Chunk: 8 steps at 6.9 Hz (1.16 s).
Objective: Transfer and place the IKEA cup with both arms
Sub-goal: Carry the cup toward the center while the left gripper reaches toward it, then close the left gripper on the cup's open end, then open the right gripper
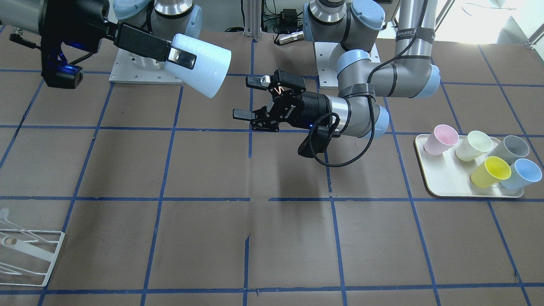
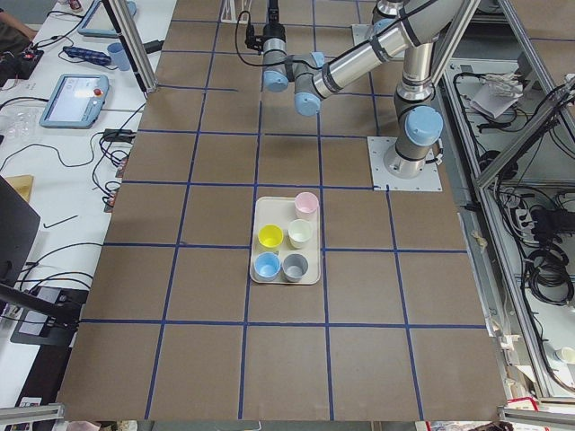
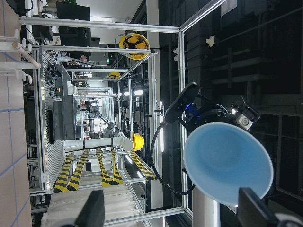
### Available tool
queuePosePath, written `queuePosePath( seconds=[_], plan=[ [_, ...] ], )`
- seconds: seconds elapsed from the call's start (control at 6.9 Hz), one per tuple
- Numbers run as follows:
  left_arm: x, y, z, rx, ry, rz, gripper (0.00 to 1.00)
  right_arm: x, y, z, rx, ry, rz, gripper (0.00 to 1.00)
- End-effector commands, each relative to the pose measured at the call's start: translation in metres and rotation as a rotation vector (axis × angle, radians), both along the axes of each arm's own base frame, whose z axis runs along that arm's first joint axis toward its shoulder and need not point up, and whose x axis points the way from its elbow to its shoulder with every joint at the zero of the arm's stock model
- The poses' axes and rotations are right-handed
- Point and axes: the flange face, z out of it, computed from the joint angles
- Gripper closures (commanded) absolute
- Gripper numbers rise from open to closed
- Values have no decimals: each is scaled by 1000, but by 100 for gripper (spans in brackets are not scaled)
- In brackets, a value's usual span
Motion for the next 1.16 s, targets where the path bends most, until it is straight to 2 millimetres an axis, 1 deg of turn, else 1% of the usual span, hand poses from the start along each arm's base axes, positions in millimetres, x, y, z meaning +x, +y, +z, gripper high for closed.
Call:
queuePosePath(
  seconds=[0.0, 0.14, 0.43, 0.58, 0.72, 0.87, 1.01],
  plan=[
    [-7, -15, 14, -39, 7, -12, 0, 14, -5, -7, -13, 5, 32, 63],
    [-7, -15, 15, -42, 23, -9, 0, 20, -3, -8, -11, 8, 45, 63],
    [-8, -18, 14, -77, 25, -11, 0, 23, -4, -7, -39, 8, 52, 62],
    [-9, -20, 19, -97, 25, -13, 3, 23, -4, -10, -99, 0, 87, 62],
    [-9, -21, 21, -104, 26, -12, 10, 24, -1, -18, -99, -8, 95, 62],
    [-8, -21, 24, -126, 28, -11, 16, 25, -1, -20, -96, -26, 89, 61],
    [-8, -25, 25, -142, 28, -10, 17, 26, -1, -19, -90, -39, 80, 61]
  ],
)
